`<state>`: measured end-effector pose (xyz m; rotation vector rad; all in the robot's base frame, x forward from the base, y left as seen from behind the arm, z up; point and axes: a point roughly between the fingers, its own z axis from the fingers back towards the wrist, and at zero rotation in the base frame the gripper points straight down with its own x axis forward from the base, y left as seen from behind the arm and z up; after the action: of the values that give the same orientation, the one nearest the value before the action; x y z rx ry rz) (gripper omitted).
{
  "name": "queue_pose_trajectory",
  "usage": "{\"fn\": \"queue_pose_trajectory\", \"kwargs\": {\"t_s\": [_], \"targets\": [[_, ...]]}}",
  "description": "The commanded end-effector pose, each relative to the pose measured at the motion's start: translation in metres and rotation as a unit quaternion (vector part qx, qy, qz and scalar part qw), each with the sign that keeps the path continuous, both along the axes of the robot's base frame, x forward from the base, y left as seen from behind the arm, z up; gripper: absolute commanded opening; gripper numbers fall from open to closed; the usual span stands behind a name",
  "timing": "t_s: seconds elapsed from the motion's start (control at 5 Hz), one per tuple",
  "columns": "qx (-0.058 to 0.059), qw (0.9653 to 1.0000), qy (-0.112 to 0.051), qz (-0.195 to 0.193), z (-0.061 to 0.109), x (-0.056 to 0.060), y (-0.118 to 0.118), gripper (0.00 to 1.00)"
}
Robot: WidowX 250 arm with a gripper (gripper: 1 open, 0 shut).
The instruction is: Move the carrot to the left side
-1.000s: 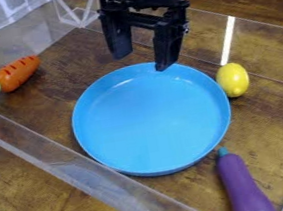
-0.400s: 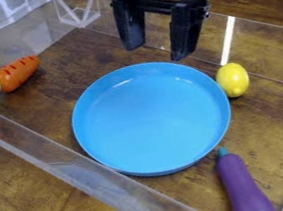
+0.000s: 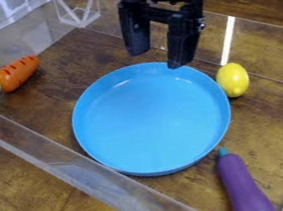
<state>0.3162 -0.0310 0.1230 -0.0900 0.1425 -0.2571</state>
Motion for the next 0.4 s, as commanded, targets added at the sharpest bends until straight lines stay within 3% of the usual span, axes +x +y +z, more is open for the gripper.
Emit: {"fn": "queue_pose_trajectory", "kwargs": {"t_s": [0.0,0.2], "targets": [[-0.004,0.999,-0.026,-0.036,0.0097,0.0121,0.0066,1.0],[-0.004,0.9996,-0.021,-0.019,0.0009,0.0184,0.0047,1.0]]}}
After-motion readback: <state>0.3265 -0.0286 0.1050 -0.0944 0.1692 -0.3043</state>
